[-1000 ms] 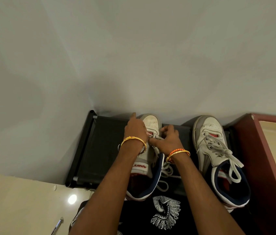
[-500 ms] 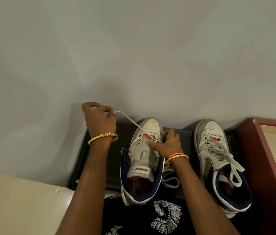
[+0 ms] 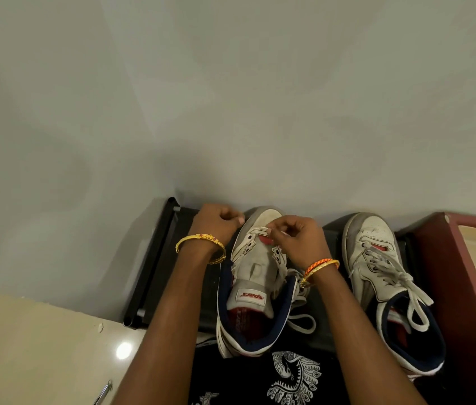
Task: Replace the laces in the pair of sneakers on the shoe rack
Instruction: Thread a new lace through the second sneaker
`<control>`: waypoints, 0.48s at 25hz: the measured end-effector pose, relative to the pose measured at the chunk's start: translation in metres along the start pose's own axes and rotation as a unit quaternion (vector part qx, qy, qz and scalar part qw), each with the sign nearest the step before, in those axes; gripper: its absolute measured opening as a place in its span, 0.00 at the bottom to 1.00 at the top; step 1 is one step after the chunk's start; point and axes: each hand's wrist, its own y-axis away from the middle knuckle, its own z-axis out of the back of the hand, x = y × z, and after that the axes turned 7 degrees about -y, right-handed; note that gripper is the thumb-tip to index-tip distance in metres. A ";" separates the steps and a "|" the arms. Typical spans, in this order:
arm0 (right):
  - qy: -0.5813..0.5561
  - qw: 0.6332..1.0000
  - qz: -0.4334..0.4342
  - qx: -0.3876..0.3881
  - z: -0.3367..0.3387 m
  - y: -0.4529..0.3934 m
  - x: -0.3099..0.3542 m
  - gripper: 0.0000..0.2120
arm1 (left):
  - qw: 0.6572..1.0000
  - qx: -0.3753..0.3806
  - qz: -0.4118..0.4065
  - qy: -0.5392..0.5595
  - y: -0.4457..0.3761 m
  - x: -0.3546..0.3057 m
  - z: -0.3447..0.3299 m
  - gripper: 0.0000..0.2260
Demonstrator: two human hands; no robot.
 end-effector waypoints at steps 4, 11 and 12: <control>0.161 0.986 -0.040 -0.016 -0.014 -0.006 -0.015 0.04 | 0.995 0.057 0.080 -0.023 -0.016 0.024 -0.016 0.06; 0.200 0.979 -0.033 -0.026 -0.029 -0.008 -0.011 0.05 | 0.993 0.068 0.096 0.016 -0.027 0.027 -0.025 0.10; 0.198 0.979 -0.031 -0.030 -0.031 -0.008 -0.011 0.05 | 0.993 0.067 0.094 0.017 -0.027 0.028 -0.025 0.10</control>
